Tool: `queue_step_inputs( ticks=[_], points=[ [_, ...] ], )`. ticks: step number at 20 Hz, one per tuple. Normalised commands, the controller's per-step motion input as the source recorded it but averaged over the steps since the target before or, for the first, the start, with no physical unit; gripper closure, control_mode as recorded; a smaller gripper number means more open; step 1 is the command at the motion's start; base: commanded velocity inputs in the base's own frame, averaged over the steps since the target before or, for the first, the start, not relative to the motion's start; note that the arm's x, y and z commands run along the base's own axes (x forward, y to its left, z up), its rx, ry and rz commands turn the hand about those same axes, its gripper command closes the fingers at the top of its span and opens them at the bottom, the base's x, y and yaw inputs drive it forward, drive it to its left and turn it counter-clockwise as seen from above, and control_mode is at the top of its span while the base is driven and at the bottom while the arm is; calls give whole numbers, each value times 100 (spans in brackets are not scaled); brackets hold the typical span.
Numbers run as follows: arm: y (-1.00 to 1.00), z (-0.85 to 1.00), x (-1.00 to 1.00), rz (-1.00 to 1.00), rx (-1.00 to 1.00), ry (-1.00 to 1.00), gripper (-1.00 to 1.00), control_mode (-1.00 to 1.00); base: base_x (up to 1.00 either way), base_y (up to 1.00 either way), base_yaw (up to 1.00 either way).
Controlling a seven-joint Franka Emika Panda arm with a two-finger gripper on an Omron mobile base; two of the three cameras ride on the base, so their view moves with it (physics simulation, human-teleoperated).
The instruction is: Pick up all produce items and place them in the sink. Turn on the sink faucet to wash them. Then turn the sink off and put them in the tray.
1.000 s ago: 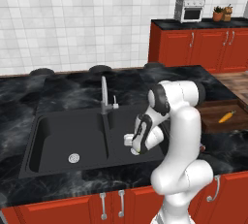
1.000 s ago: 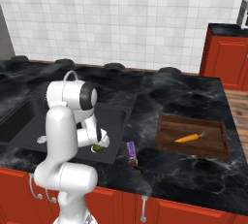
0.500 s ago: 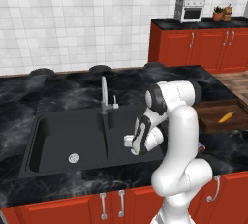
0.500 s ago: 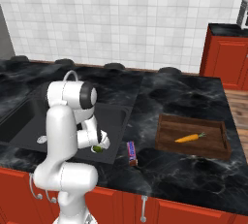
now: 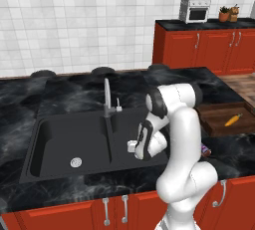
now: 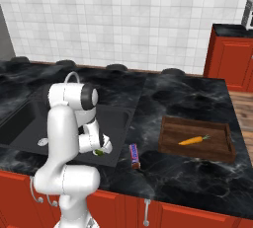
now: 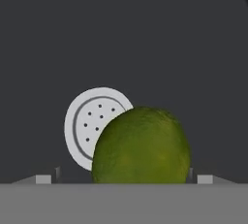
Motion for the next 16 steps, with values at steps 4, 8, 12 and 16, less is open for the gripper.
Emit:
queue_step_inputs(
  ticks=[4, 8, 12, 16],
  points=[
    [0, -24, 9, 0, 0, 0, 100, -100, 0, 0, 0],
    [0, -13, 2, 0, 0, 0, 100, -100, 0, 0, 0],
    [-1, -1, 0, 1, 0, -1, 100, -100, 0, 0, 0],
    [-13, 23, -1, 1, 2, -12, 100, -100, 0, 0, 0]
  ],
)
